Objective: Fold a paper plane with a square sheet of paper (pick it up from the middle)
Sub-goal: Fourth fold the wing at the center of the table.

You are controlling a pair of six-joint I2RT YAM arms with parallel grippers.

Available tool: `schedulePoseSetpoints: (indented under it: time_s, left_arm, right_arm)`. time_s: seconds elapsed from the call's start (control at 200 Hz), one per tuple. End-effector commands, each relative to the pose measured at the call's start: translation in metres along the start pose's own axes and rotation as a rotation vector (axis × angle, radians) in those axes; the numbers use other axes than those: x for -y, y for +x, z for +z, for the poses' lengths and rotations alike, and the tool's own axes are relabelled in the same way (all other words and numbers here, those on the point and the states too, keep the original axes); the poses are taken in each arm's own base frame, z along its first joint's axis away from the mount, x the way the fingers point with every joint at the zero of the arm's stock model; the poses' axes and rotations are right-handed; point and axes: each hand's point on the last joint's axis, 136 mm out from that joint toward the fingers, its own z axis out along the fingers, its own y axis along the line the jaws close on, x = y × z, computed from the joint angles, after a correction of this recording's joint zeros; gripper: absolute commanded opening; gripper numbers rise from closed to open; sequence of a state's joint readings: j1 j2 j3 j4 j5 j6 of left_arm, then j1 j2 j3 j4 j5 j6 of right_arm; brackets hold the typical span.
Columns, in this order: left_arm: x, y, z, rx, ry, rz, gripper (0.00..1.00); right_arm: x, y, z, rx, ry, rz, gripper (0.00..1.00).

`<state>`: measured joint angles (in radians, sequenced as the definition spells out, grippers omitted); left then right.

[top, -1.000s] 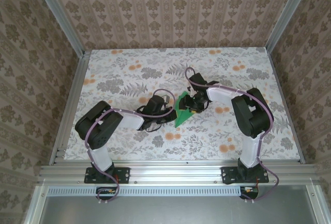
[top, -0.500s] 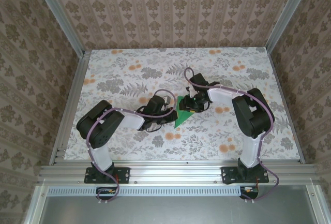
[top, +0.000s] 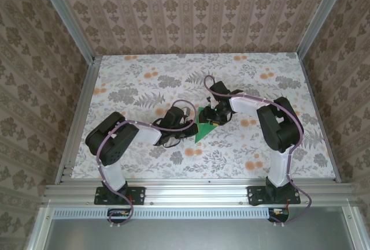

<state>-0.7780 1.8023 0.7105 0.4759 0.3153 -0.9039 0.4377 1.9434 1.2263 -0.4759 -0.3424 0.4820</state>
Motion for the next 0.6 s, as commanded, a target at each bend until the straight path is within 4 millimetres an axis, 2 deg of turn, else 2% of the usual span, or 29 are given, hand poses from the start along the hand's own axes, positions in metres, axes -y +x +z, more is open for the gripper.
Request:
schedulePoseSetpoints:
  time_s: [0.0, 0.05, 0.3, 0.445, 0.595]
  left_arm:
    - [-0.001, -0.004, 0.002, -0.002, -0.012, 0.013, 0.1]
    - [0.0, -0.005, 0.001, -0.001, -0.007, 0.014, 0.12]
    - [0.012, -0.011, -0.006, 0.015, 0.044, 0.005, 0.21]
    - [0.011, -0.013, -0.017, 0.042, 0.033, -0.003, 0.25]
    - [0.007, -0.012, -0.028, 0.073, 0.014, -0.008, 0.26]
  right_arm:
    - [0.061, 0.026, 0.032, -0.082, 0.244, 0.072, 0.59]
    - [0.068, 0.032, 0.033, -0.104, 0.28, 0.091, 0.59]
    - [0.096, 0.04, 0.033, -0.11, 0.433, 0.169, 0.59]
    - [0.103, 0.043, 0.034, -0.115, 0.472, 0.204, 0.59]
    - [0.107, 0.047, 0.036, -0.121, 0.493, 0.23, 0.59]
